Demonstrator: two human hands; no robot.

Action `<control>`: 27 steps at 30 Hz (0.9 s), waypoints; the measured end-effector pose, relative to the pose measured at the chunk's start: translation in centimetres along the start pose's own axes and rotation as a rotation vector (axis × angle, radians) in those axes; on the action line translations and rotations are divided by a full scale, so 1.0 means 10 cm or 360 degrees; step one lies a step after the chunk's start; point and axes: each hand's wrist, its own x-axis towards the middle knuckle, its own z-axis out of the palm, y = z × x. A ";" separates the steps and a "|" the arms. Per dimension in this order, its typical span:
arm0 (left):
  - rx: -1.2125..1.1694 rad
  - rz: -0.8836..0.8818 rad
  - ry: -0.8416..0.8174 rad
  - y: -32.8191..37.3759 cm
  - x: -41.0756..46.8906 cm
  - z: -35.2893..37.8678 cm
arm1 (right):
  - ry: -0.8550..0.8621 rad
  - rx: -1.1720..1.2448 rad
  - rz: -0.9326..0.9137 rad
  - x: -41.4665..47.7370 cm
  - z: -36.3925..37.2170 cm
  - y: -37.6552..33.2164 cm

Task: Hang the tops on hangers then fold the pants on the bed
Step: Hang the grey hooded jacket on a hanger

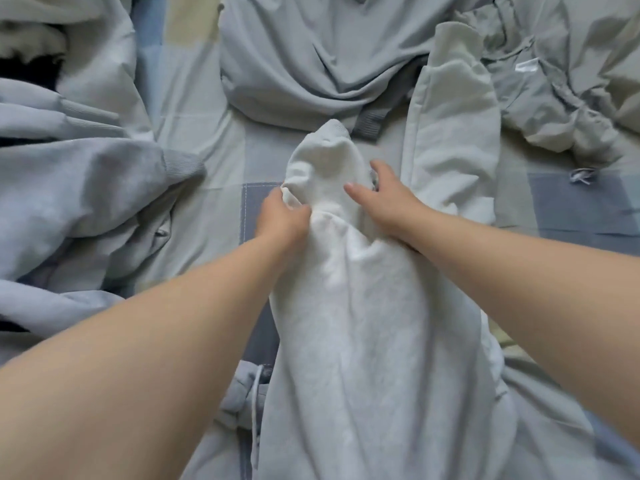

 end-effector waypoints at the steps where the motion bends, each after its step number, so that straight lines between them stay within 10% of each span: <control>1: -0.0067 0.0009 -0.0085 -0.04 -0.03 -0.01 | -0.0023 0.0143 0.0064 -0.01 0.03 0.03; 13: 0.0208 0.0917 -0.0532 0.57 -2.23 -0.64 | -0.0261 0.0775 0.0452 -1.48 -0.78 -0.57; 27: 0.0173 0.0722 -0.0967 1.76 -4.73 -1.73 | -0.0150 0.1403 0.0015 -4.44 -2.46 -1.73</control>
